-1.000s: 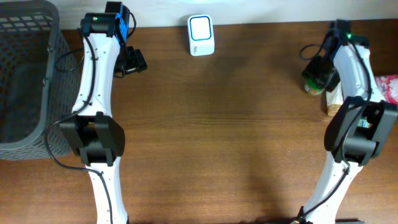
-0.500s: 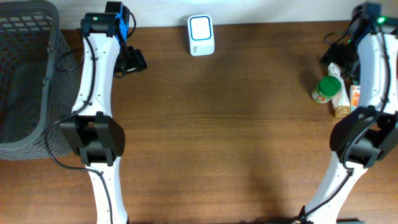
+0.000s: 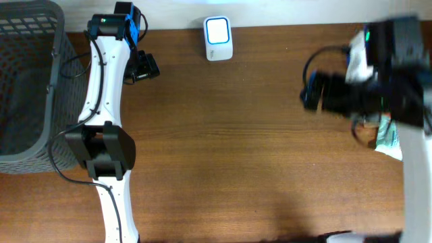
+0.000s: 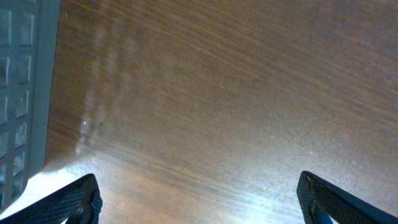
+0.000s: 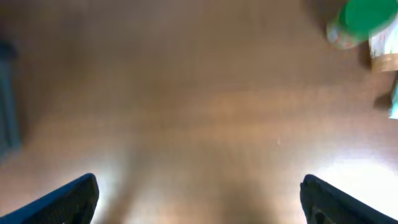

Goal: Scan the item barcode

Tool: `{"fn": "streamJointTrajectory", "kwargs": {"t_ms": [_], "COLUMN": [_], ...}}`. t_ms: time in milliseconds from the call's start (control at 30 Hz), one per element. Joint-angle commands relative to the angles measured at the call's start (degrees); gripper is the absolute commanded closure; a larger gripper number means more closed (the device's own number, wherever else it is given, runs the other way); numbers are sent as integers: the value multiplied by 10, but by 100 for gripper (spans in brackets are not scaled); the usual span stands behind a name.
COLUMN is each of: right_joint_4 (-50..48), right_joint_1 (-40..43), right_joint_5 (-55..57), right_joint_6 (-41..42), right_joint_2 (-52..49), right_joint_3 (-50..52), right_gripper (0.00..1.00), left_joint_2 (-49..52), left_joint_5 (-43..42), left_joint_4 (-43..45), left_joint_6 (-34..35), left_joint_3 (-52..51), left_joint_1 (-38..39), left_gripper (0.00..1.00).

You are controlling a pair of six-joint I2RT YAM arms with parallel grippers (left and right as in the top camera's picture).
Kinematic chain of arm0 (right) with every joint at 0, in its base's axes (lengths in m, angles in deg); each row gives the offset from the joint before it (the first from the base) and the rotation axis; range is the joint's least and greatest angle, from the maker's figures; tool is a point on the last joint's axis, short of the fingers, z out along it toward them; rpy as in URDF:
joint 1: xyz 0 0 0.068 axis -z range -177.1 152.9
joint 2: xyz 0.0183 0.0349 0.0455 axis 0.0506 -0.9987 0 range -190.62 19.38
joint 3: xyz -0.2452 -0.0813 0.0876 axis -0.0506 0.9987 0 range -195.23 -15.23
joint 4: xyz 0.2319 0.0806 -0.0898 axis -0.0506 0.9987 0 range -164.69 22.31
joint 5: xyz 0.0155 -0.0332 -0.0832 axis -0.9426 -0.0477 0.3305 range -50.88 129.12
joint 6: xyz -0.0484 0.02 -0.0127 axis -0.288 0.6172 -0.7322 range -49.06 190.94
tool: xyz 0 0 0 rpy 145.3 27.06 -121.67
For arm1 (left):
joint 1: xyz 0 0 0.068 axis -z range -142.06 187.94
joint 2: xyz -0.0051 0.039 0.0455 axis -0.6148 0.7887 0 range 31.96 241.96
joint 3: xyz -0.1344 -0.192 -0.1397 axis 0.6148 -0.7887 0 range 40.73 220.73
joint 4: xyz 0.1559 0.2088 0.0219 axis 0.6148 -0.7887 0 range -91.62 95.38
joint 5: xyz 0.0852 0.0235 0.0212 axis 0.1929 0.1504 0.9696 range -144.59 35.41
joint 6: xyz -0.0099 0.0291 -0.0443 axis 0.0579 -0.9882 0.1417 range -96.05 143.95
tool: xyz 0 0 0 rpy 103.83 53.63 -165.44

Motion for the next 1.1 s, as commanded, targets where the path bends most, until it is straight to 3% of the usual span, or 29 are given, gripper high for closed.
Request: {"fn": "streamJointTrajectory", "kwargs": {"t_ms": [0,100,200,633,733,833,1067], "right_joint_4": [-10,-9,-7,-22,-118,-259,-476], "right_joint_1": [-31,-33,-33,-33,-45,-90,-30], "right_joint_5": [29,31,31,33,32,32,24], "right_joint_6": [19,18,18,15,7,-32,-39], "right_joint_2": [102,163,162,22,34,99,381], "right_joint_3": [135,246,294,306,333,440,717], "right_gripper": [1,1,1,1,1,1,1], "left_joint_2": [-2,-2,-2,-2,-2,-2,-2], "left_joint_5": [6,6,6,6,6,6,6], "left_joint_4": [1,1,1,1,1,1,1], "left_joint_6": [-7,-7,-7,-7,-7,-7,-7], "left_joint_3": [-2,-2,-2,-2,-2,-2,-2], "left_joint_1": [-1,-1,-1,-1,-1,-1,-1], "left_gripper": [1,1,1,1,1,1,1]}}
